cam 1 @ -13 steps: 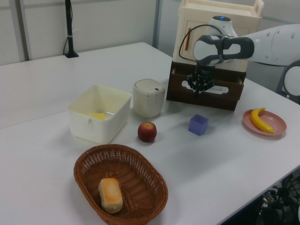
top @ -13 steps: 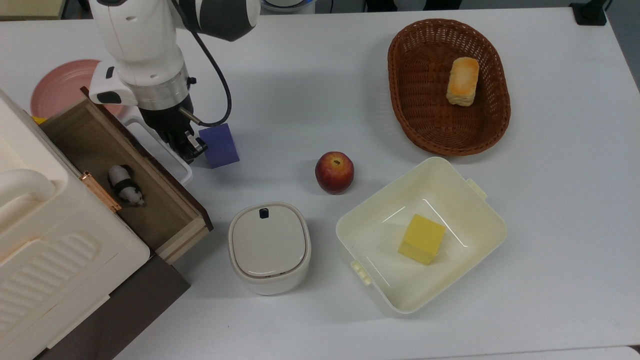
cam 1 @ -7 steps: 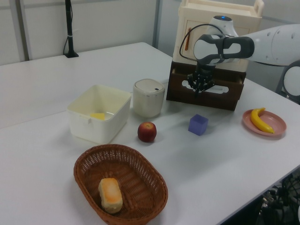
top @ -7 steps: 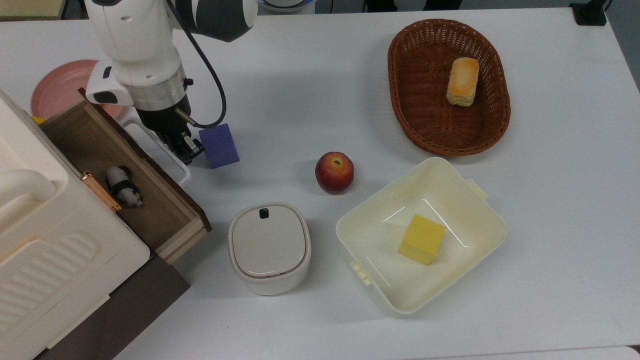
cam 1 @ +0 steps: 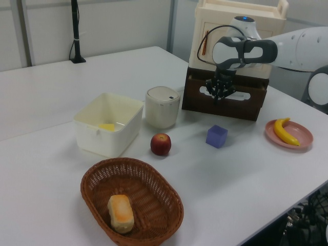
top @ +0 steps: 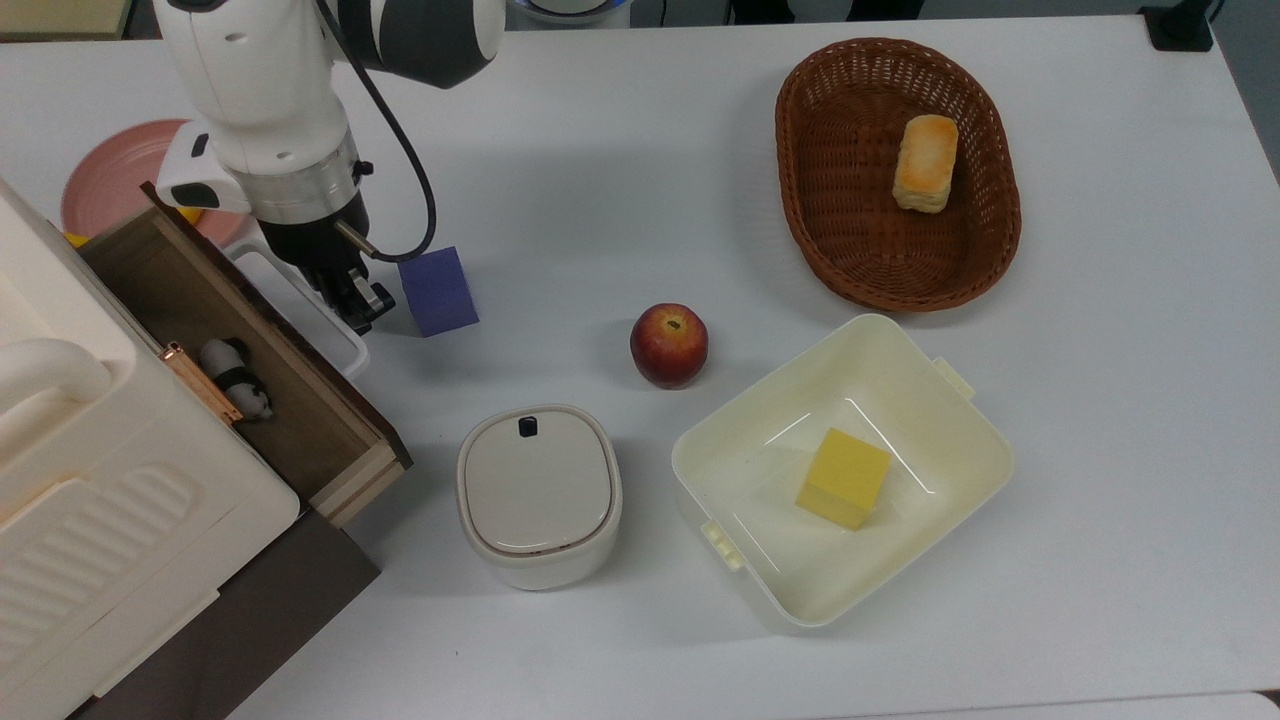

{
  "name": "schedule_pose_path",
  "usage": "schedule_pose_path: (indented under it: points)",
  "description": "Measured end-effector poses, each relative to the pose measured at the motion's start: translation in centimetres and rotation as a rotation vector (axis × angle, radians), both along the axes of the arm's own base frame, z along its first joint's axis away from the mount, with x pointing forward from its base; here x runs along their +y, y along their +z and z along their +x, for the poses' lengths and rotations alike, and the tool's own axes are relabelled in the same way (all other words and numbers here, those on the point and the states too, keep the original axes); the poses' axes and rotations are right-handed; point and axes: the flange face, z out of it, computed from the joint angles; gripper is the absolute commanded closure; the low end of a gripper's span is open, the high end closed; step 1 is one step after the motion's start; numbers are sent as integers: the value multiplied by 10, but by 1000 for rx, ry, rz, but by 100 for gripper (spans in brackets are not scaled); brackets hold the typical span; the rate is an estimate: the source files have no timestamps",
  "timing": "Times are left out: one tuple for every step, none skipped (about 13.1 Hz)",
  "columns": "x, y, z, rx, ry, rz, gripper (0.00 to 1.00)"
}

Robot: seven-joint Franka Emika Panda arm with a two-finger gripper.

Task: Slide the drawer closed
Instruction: 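Push the drawer front with the gripper into the wooden unit, then keep pushing the drawer front until it sits flush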

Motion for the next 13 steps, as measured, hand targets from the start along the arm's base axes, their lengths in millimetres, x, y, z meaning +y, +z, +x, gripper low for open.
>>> schedule_pose_path:
  points:
    - [-3, 2, 0, -4, -7, -2, 100]
    - [-6, 6, 1, -14, -15, 2, 100]
    - [-7, 9, 1, -19, -18, 4, 100]
    - [-8, 10, 2, -23, -19, 3, 100]
    - [-8, 11, 2, -25, -20, 3, 100]
    - [-8, 11, 2, -25, -20, 3, 100]
    - [-9, 12, 3, -33, -21, 1, 100]
    - [-9, 14, 4, -51, -25, -3, 100]
    - [-10, 15, 5, -64, -34, -4, 100]
    - [-11, 15, 6, -69, -40, -5, 100]
    - [-12, 15, 6, -70, -42, -6, 100]
    - [-12, 15, 6, -71, -43, -6, 100]
    - [-13, 15, 6, -71, -43, -7, 100]
